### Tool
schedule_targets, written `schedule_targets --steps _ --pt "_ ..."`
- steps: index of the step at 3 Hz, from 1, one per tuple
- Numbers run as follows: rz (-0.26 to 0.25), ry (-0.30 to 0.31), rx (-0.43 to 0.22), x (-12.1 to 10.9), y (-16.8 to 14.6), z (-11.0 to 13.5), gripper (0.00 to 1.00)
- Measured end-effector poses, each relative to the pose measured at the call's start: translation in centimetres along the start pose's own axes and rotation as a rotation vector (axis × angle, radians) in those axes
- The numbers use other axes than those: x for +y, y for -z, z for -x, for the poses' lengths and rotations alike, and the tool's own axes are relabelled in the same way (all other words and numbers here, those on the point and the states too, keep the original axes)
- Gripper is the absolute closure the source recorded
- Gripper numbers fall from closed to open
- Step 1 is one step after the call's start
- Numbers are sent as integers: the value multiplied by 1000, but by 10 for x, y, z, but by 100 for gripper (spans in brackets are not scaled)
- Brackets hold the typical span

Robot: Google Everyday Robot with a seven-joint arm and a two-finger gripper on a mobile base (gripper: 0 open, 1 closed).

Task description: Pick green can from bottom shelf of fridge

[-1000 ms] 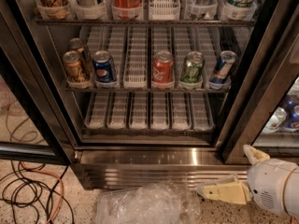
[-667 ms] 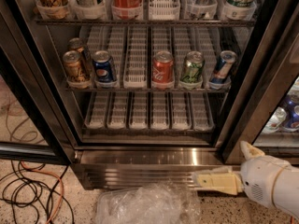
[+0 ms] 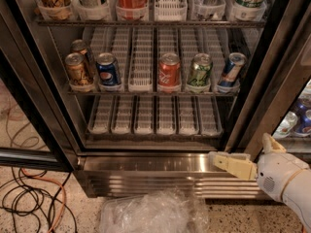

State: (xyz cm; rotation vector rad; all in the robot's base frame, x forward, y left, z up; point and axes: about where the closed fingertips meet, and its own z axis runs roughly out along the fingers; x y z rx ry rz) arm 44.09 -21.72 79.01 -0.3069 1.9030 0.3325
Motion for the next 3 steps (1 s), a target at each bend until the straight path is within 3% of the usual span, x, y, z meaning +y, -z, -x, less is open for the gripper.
schedule_targets --steps 1,2,3 --pt "0 0 0 0 0 0 0" --pt "52 92 -19 17 -4 4 0" --pt "100 235 -127 32 -13 27 0"
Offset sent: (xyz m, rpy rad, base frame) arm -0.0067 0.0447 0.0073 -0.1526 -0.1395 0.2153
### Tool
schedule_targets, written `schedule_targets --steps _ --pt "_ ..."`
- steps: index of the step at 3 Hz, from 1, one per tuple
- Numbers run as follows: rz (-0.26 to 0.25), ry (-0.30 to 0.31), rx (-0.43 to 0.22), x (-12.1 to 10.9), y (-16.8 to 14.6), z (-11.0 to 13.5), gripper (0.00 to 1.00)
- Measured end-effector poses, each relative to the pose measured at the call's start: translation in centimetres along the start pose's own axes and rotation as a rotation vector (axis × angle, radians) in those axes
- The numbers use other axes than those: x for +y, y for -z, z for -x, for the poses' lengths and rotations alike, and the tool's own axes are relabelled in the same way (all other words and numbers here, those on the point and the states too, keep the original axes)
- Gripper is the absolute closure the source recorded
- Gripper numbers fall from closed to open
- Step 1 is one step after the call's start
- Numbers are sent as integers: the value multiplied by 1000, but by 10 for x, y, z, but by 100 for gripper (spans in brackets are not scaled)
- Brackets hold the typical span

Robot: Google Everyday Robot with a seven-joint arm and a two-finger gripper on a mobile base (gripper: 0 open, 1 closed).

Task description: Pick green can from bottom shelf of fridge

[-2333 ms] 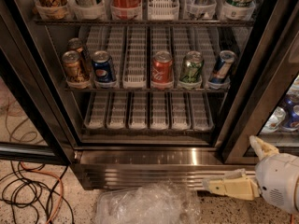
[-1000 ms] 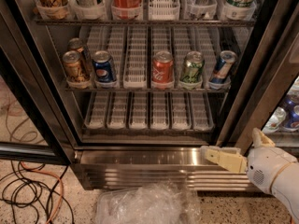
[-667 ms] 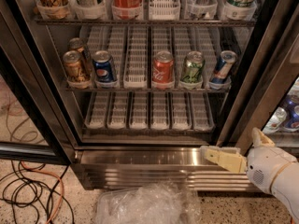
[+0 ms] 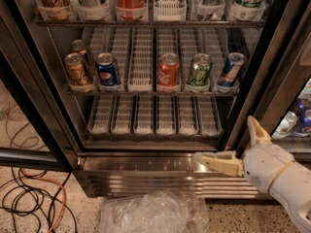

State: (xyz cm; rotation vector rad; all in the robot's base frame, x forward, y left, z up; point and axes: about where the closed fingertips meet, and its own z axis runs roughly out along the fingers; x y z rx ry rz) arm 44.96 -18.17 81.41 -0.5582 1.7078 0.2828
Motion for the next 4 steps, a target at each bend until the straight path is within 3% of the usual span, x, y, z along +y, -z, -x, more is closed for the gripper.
schedule_targets --steps 1,2,3,4 --pt "44 130 -181 18 -30 45 0" --pt "82 153 -273 38 -37 71 0" --pt "82 152 -273 38 -37 71 14" --pt "106 153 -296 44 -51 73 0"
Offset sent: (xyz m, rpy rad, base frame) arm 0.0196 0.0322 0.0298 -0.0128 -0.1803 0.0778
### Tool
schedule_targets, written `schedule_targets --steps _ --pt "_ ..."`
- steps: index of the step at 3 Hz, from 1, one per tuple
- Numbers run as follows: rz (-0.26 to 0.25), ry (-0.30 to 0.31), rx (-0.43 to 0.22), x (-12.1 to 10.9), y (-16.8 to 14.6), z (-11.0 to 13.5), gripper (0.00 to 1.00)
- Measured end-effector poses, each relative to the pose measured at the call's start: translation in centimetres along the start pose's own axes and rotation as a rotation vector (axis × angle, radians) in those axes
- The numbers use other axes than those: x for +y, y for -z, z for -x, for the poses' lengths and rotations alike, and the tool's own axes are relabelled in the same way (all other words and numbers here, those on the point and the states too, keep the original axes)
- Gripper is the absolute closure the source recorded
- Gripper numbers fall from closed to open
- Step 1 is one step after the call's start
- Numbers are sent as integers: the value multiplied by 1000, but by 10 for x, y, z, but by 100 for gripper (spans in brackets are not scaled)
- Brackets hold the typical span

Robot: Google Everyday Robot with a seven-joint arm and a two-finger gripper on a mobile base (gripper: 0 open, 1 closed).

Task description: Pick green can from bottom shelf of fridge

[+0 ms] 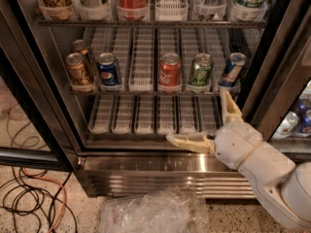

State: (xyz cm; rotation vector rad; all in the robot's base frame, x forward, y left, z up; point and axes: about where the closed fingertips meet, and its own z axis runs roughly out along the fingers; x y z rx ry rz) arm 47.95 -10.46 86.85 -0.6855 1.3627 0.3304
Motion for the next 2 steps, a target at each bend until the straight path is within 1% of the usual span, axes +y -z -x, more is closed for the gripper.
schedule_targets --steps 1,2 --pt "-20 36 -58 -16 -31 -1 0" --pt "-101 107 -128 -55 -65 15 0"
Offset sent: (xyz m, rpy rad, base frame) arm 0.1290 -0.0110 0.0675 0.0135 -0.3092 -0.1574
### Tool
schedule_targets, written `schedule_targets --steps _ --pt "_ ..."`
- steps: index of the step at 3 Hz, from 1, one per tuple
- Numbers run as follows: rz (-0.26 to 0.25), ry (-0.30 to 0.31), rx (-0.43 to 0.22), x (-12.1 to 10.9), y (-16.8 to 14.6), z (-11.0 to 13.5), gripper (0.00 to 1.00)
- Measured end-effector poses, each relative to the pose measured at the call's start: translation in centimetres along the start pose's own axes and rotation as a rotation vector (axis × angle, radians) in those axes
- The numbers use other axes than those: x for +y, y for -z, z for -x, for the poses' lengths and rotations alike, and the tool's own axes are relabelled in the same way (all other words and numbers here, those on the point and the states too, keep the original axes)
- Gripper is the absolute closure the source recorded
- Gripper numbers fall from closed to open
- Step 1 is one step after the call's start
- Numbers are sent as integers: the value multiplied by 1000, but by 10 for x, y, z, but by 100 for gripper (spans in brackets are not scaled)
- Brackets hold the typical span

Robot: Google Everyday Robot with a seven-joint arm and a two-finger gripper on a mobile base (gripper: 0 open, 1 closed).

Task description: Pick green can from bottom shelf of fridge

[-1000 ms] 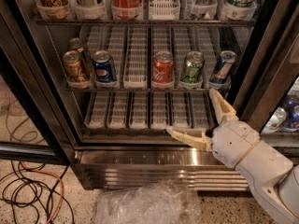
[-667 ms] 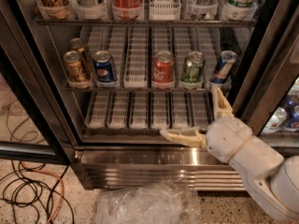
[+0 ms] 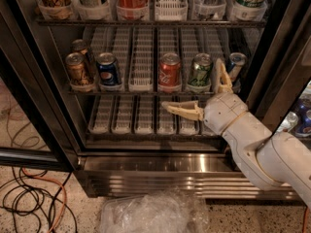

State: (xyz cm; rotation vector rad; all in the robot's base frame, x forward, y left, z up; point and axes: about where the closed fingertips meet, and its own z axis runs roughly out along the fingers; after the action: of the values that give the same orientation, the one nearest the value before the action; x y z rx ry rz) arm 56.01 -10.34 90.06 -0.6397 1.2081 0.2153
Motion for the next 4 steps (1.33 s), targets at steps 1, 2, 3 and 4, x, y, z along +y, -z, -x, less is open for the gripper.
schedule_targets --steps 1,2,3,4 --pt "0 0 0 0 0 0 0" --pt "0 0 0 0 0 0 10" --pt "0 0 0 0 0 0 15" --pt "23 -4 -6 5 -2 0 2"
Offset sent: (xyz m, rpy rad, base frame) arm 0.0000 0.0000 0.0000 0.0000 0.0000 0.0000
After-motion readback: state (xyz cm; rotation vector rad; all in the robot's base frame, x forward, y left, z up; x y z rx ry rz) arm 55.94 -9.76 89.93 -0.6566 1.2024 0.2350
